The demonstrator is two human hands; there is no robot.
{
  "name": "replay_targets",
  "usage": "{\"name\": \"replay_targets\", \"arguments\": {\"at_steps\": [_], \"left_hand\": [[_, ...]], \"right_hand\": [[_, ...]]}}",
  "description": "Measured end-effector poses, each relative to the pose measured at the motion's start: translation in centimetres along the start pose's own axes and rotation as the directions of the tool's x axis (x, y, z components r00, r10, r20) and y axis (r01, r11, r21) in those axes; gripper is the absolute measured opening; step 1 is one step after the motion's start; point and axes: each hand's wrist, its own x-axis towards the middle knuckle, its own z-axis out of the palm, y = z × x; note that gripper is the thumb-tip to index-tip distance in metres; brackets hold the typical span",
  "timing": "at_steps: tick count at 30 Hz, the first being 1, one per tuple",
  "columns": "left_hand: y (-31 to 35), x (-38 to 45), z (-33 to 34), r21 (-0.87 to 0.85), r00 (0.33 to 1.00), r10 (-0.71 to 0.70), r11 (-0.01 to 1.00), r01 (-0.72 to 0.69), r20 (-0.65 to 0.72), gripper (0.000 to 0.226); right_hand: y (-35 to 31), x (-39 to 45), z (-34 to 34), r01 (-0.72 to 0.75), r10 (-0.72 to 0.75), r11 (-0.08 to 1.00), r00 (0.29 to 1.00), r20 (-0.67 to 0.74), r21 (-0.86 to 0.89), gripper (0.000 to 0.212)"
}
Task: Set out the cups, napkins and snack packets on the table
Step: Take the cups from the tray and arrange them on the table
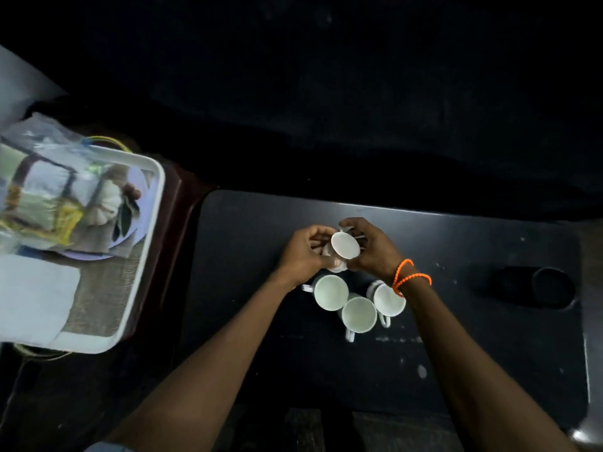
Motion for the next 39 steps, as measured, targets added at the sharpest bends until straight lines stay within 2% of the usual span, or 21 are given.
{"name": "replay_targets", "arguments": {"at_steps": [5,12,18,23,26,29,32,35,39], "left_hand": [[-0.5,1.0,3.1,0.156,0.999,-0.011,0.988,0.003,0.051,0.065],[-0.6,1.2,3.7,0.297,0.998,0.000,0.955,-0.016,0.055,0.058],[-0.9,0.7,4.0,0.351,0.999,0.012,0.936,-0.027,0.043,0.044],[-1.2,0.3,4.2,0.336,0.998,-0.008,0.941,0.027,-0.058,0.031],[-1.6,-0.3,4.0,0.413,0.983,0.051,0.911,0.027,-0.176,0.021],[-2.2,-2.0,3.9,0.480,0.927,0.070,0.868,0.125,-0.368,0.014],[-3.1,-3.4,4.4,0.456,0.848,-0.014,0.838,0.299,-0.530,0.026],[-3.6,-4.0,5.2,0.343,0.838,-0.106,0.879,0.331,-0.536,0.031],[-3.4,-4.5,5.8,0.260,0.849,-0.091,0.930,0.259,-0.521,0.029]], "right_hand": [[2.5,-1.4,-0.7,0.090,-0.104,0.981,0.992,-0.073,-0.174,0.068],[4.3,-2.4,-0.5,0.111,-0.130,0.976,0.987,-0.093,-0.186,0.076],[4.9,-2.9,-0.3,0.104,-0.128,0.969,0.987,-0.095,-0.226,0.069],[5.6,-3.8,-0.8,0.045,-0.074,0.992,0.968,-0.240,-0.122,0.065],[6.3,-4.5,-1.3,-0.003,-0.012,0.999,0.942,-0.336,-0.044,0.060],[6.9,-4.9,-1.3,-0.035,0.020,0.999,0.942,-0.336,-0.039,0.054],[7.2,-5.3,-0.9,-0.040,0.027,0.999,0.943,-0.332,-0.030,0.055],[7.3,-5.5,-0.3,0.003,-0.017,0.999,0.955,-0.297,-0.047,0.056],[7.5,-5.5,-0.3,0.026,-0.041,0.998,0.958,-0.282,-0.057,0.054]]}}
